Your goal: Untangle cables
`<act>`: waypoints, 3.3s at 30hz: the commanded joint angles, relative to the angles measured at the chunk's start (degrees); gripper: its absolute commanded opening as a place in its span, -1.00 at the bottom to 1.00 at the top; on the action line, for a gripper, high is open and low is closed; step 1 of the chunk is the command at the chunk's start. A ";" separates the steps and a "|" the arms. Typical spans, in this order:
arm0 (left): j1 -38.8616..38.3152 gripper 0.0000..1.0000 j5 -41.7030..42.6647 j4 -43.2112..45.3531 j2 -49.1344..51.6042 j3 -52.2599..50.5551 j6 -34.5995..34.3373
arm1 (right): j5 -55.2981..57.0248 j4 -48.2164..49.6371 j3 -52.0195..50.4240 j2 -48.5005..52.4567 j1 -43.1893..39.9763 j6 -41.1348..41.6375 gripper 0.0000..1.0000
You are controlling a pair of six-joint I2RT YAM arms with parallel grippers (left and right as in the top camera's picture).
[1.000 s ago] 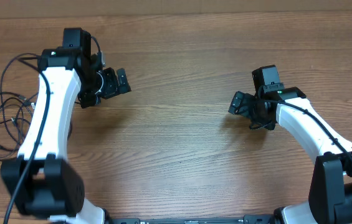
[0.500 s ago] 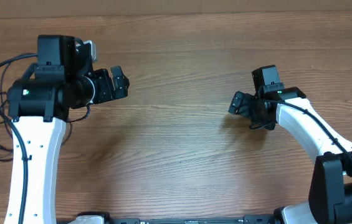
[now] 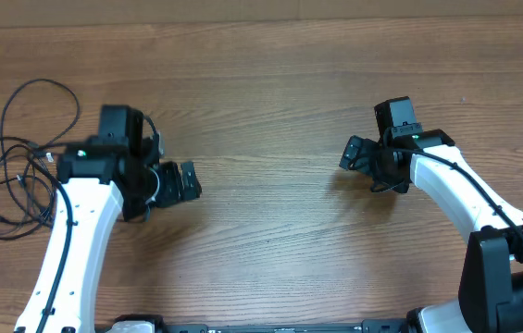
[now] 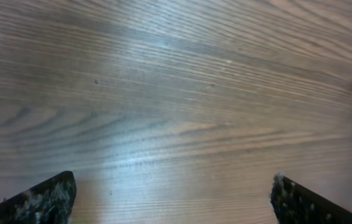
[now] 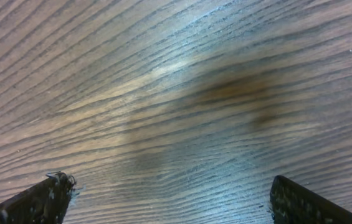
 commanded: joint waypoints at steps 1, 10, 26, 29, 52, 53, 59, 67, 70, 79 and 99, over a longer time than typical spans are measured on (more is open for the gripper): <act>-0.15 0.99 0.07 2.16 -3.76 -7.15 -0.76 | 0.55 0.15 -0.35 0.24 0.04 0.42 1.00; -0.17 0.99 0.11 8.72 -9.88 -19.15 -1.68 | 0.55 0.15 -0.35 0.24 0.04 0.42 1.00; -8.09 0.99 3.19 77.11 -18.88 -46.07 -3.08 | 0.55 0.15 -0.35 0.24 0.04 0.39 1.00; -8.50 0.99 3.23 88.96 -21.03 -51.36 -3.13 | 0.55 0.15 -0.35 0.24 0.04 0.42 1.00; -8.26 0.99 -1.44 92.89 -40.98 -65.07 -2.67 | 0.55 0.15 -0.35 0.24 0.04 0.39 1.00; -8.24 0.99 -1.51 91.23 -42.36 -65.07 -2.67 | 0.55 0.15 -0.35 0.24 0.04 0.39 0.99; -8.26 0.99 -3.56 80.59 -54.55 -65.07 -2.45 | 0.55 0.15 -0.35 0.24 0.04 0.39 1.00; -8.35 0.99 -5.11 66.45 -72.06 -65.07 1.92 | 0.55 0.15 -0.35 0.24 0.04 0.39 1.00; -8.35 0.99 -6.45 63.52 -76.48 -65.07 3.39 | 0.55 0.15 -0.35 0.24 0.04 0.39 0.99; -8.33 0.99 -6.82 63.45 -78.40 -65.07 4.68 | 0.55 0.15 -0.35 0.24 0.04 0.39 1.00; -6.10 0.99 -7.30 63.47 -78.38 -65.07 5.05 | 0.55 0.15 -0.35 0.24 0.04 0.42 1.00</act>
